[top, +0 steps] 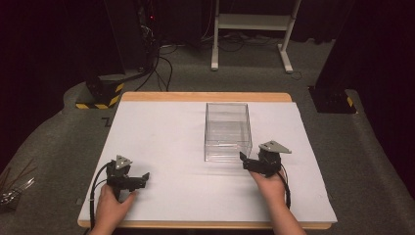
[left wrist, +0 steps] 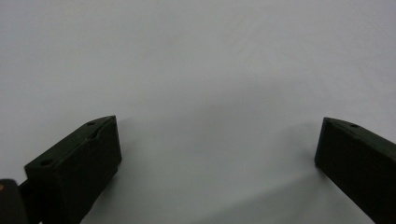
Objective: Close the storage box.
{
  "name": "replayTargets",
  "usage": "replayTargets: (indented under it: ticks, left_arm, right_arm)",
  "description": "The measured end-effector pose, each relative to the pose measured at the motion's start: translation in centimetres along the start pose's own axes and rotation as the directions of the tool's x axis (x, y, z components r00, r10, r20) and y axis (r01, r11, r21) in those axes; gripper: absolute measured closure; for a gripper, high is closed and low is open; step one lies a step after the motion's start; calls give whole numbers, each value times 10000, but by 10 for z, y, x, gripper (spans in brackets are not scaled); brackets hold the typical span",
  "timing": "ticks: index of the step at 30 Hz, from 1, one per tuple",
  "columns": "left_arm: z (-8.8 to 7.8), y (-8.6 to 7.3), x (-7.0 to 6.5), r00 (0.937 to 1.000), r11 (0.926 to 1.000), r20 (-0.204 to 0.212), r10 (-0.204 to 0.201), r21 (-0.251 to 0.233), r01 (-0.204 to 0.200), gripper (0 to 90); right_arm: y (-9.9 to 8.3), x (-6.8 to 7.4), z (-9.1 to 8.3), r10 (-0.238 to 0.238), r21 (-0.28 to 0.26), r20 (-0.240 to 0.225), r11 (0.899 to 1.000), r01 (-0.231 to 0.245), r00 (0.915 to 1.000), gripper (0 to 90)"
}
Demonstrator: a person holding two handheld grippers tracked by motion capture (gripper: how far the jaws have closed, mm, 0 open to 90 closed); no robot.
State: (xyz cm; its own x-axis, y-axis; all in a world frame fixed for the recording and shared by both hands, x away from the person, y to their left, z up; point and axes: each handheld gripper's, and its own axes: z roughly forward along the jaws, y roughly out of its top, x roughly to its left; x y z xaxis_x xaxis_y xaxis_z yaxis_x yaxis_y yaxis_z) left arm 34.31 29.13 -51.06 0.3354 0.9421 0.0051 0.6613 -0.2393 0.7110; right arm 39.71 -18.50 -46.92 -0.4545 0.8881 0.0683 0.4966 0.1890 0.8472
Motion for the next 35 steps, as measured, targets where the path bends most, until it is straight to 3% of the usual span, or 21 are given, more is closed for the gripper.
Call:
replayTargets:
  ticks: [7, 15, 22, 27, 32, 35]
  left_arm:
    - [0, 0, 0, 10000, 10000, -12, 22, 11, -22, 6]
    - [0, 0, 0, 10000, 10000, -14, 25, 10, -25, 5]
    - [0, 0, 0, 10000, 10000, -14, 24, 7, -24, 6]
    - [0, 0, 0, 10000, 10000, -13, 6, 1, -6, 6]
    - [0, 0, 0, 10000, 10000, -10, 15, 20, -15, 6]
    - [0, 0, 0, 10000, 10000, -11, 17, 20, -17, 6]
  right_arm:
    - [-15, -7, -19, -114, 93, 18, 9999, 113, 9999, 134]
    - [-39, -21, -39, -55, 573, 327, 9983, 36, 9995, 138]
    - [-56, -27, -34, 37, 1196, 441, 9928, -90, 9990, 146]
    - [-57, -20, -33, -543, 1253, 741, 9911, 447, 9958, 181]
    - [-57, -24, -35, -178, 1120, 624, 9936, 107, 9979, 178]
    - [-57, -24, -34, -249, 1174, 613, 9929, 176, 9978, 178]
